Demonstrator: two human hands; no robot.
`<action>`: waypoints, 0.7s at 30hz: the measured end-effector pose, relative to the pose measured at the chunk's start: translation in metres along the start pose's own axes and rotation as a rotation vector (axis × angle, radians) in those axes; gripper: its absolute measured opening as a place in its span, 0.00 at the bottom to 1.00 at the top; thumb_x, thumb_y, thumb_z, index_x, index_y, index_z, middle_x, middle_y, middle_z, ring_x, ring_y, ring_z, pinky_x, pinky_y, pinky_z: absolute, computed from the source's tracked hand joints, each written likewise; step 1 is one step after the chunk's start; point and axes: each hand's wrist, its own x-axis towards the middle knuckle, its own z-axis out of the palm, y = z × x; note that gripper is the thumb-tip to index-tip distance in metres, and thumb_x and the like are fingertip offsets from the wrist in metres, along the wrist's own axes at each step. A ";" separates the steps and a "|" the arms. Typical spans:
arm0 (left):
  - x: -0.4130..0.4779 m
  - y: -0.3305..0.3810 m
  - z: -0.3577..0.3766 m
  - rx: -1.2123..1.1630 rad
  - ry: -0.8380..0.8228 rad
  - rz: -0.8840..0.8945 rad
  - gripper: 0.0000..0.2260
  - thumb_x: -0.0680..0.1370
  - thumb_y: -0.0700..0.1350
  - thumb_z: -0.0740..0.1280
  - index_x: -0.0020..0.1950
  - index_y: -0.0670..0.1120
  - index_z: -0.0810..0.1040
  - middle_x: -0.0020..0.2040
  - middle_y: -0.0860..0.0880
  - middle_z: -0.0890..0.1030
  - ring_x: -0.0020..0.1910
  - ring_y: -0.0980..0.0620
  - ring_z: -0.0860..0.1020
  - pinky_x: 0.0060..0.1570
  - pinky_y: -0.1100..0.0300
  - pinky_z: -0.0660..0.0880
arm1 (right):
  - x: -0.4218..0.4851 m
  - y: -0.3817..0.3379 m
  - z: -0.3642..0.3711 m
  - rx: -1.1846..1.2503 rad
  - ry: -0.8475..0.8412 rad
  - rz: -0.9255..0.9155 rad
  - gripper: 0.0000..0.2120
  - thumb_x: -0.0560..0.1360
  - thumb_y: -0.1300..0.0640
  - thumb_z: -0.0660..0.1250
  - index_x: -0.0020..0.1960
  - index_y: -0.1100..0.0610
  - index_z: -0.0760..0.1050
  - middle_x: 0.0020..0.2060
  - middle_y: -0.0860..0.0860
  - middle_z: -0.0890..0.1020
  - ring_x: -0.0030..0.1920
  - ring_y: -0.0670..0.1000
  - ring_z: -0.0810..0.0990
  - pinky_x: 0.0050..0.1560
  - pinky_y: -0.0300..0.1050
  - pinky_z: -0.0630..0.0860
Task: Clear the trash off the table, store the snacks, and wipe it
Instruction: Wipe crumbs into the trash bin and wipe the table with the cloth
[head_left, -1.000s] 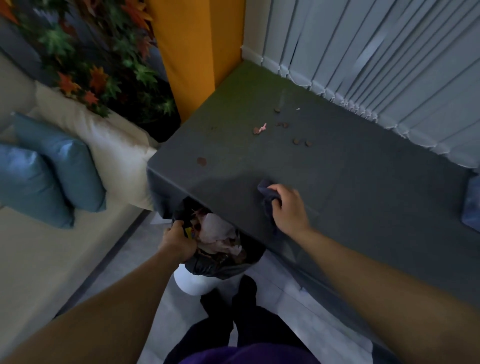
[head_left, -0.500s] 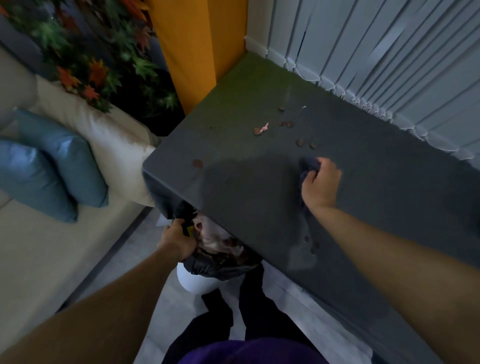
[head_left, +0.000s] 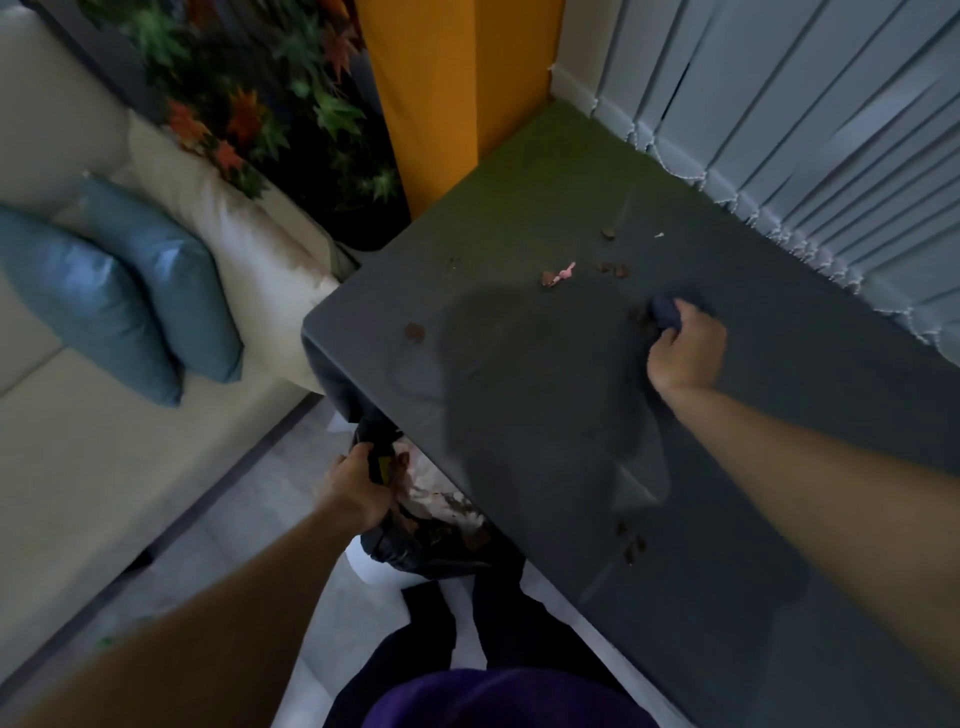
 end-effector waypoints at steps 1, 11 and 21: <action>-0.001 0.002 0.003 0.007 -0.003 -0.009 0.26 0.75 0.41 0.65 0.73 0.48 0.66 0.65 0.41 0.70 0.62 0.38 0.72 0.60 0.47 0.75 | -0.006 -0.001 0.003 -0.013 -0.025 -0.094 0.16 0.69 0.66 0.59 0.52 0.63 0.80 0.46 0.63 0.82 0.49 0.66 0.79 0.54 0.55 0.75; 0.000 0.010 0.010 0.048 0.008 -0.046 0.27 0.75 0.42 0.66 0.74 0.48 0.64 0.66 0.41 0.69 0.62 0.38 0.73 0.59 0.48 0.75 | -0.015 -0.015 0.018 0.068 -0.043 -0.062 0.19 0.75 0.69 0.61 0.64 0.62 0.77 0.58 0.59 0.81 0.60 0.63 0.75 0.63 0.47 0.67; 0.003 0.016 0.007 0.056 0.004 -0.051 0.24 0.75 0.49 0.69 0.69 0.49 0.67 0.60 0.45 0.70 0.54 0.42 0.75 0.53 0.49 0.78 | -0.032 -0.032 0.025 0.152 -0.053 -0.231 0.18 0.73 0.67 0.59 0.59 0.62 0.79 0.53 0.58 0.82 0.55 0.57 0.74 0.60 0.45 0.68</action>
